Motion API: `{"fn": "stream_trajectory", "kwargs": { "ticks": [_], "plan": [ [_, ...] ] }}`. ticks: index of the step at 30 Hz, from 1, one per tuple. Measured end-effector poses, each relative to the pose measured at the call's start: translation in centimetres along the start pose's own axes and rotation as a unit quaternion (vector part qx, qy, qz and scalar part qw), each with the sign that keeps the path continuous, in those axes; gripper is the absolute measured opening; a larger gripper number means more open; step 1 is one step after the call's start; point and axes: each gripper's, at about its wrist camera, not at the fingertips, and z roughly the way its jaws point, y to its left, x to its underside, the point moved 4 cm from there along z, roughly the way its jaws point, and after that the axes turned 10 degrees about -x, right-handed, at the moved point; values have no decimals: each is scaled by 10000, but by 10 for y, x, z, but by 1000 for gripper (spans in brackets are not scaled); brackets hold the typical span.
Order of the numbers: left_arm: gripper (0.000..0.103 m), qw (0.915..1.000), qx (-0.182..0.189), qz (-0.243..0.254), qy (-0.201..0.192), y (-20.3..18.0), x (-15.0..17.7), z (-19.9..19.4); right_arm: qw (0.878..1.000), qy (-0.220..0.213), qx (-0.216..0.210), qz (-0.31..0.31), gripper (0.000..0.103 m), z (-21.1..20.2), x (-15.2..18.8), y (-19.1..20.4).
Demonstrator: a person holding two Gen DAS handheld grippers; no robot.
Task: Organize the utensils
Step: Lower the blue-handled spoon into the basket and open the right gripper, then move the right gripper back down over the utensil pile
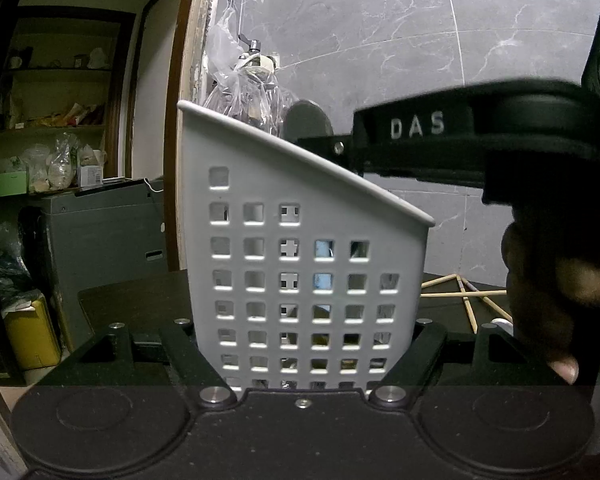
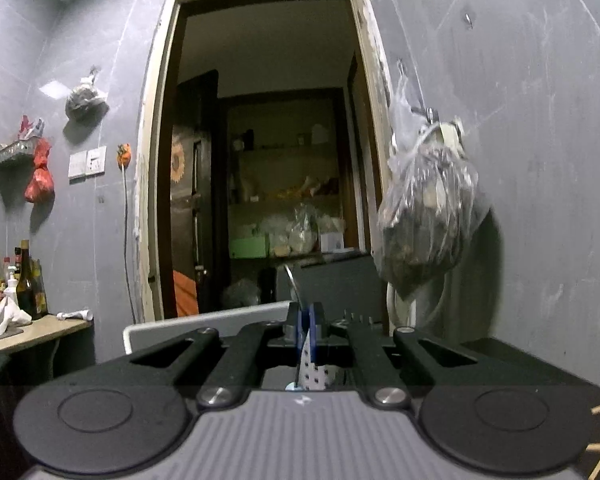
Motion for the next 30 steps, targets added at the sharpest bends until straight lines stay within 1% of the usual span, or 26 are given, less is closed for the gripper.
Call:
{"fn": "stream_trajectory", "kwargs": {
  "ticks": [10, 14, 16, 18, 20, 21, 23, 24, 26, 27, 28, 29, 30],
  "plan": [
    [76, 10000, -1, 0, 1, 0, 0, 0, 9996, 290, 27, 65, 5, -5, 14, -2],
    [76, 10000, -2, 6, 13, 0, 0, 0, 9996, 285, 7, -44, 10, -8, 14, 1],
    [76, 10000, -6, 7, 17, 0, 0, -1, 9996, 273, 15, -111, 10, -10, 13, 3],
    [76, 10000, -6, 12, 17, 0, -1, -1, 9996, 251, 20, -140, 19, -14, 12, 4],
    [76, 10000, -5, 5, 18, 0, -1, -1, 9998, 167, 36, -129, 38, -20, 8, 4],
    [76, 10000, -6, 6, 18, 0, -1, -1, 9999, 96, 48, -130, 43, -25, 5, 4],
    [76, 10000, -6, 4, 18, 0, -1, -1, 9997, -41, 139, -186, 60, -36, 0, 3],
    [76, 10000, -7, 2, 19, 0, -2, -1, 9995, -95, 199, -226, 65, -41, -3, 2],
    [76, 10000, -9, 11, 18, 0, -2, -1, 9988, -213, 331, -302, 83, -52, -8, 0],
    [76, 10000, -6, 18, 19, 0, -2, -1, 9982, -266, 407, -337, 87, -59, -10, -1],
    [76, 10000, -5, 19, 19, 0, -2, -1, 9979, -286, 451, -359, 94, -64, -12, -3],
    [76, 10000, -7, 17, 21, 0, -2, -1, 9976, -291, 489, -397, 98, -70, -13, -4],
    [76, 10000, -9, 11, 20, 0, -2, -1, 9972, -271, 526, -449, 99, -76, -13, -6]
  ]
}}
